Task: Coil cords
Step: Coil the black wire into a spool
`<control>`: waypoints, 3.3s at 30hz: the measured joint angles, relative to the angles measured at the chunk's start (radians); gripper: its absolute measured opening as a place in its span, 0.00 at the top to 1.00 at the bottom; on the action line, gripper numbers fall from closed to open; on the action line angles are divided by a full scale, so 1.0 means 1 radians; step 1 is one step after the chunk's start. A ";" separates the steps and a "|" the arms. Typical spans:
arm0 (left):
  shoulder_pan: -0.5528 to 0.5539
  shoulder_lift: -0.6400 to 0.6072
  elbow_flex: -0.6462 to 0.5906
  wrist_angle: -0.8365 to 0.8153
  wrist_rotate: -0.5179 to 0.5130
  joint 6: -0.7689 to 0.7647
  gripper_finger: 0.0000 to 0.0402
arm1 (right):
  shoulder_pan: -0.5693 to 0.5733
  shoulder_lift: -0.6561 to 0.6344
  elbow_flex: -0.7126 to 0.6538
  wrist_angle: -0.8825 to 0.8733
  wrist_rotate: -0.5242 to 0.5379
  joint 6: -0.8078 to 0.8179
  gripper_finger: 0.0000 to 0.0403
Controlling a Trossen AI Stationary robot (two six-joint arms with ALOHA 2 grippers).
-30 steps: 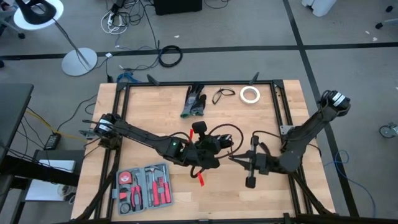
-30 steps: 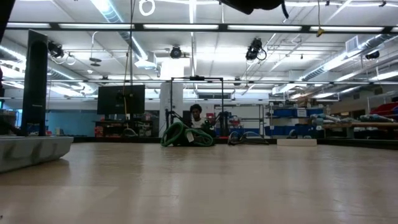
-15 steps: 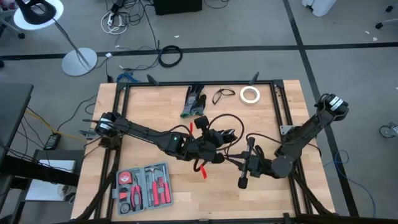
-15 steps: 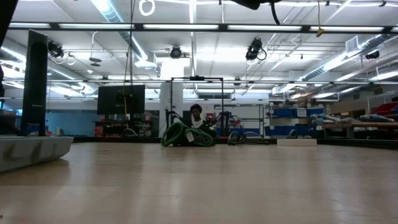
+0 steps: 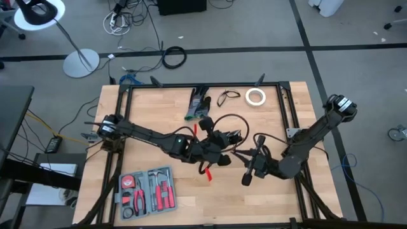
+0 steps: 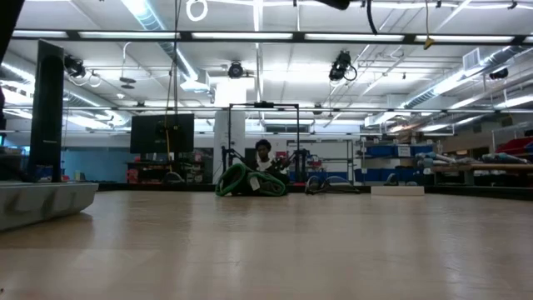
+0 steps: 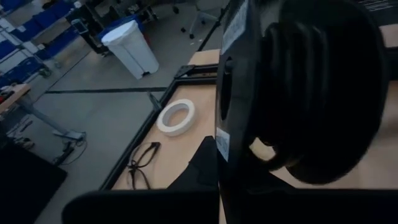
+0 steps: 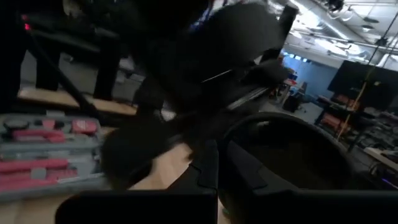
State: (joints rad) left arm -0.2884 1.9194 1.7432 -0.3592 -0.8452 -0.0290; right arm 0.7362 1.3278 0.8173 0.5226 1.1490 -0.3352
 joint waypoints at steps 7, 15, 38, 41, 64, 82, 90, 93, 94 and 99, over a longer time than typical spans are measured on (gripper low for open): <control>0.012 -0.001 0.000 0.013 0.013 0.018 1.00 | 0.038 -0.047 0.000 0.006 -0.013 0.017 0.99; 0.020 -0.001 0.000 0.044 0.051 0.022 1.00 | 0.015 -0.036 0.000 -0.034 -0.056 0.041 0.99; 0.015 -0.001 -0.002 0.246 0.100 0.088 1.00 | -0.080 -0.037 0.002 -0.221 -0.053 0.162 0.99; 0.012 -0.001 -0.002 0.262 0.119 0.100 1.00 | -0.056 -0.037 0.002 -0.263 -0.016 0.186 0.99; -0.055 0.000 -0.002 0.180 0.103 0.049 1.00 | 0.038 -0.037 0.002 -0.528 0.129 0.425 0.98; -0.047 -0.002 -0.017 -0.132 0.173 -0.163 1.00 | 0.000 -0.037 0.002 -0.718 0.022 0.550 0.99; -0.016 0.035 -0.046 -0.207 0.293 -0.249 1.00 | -0.064 0.015 0.001 -0.835 -0.087 0.667 0.99; -0.012 0.038 -0.046 -0.229 0.315 -0.263 1.00 | -0.064 0.014 0.001 -0.855 -0.108 0.720 0.99; -0.007 0.038 -0.045 -0.230 0.322 -0.264 1.00 | -0.063 0.014 0.001 -0.868 -0.108 0.738 0.99; 0.010 0.041 -0.045 -0.238 0.378 -0.268 1.00 | -0.058 0.014 -0.002 -0.913 -0.161 0.878 0.99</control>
State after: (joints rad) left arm -0.2786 1.9609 1.6978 -0.5971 -0.4673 -0.2973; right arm 0.6777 1.3415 0.8152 -0.3900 0.9882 0.5429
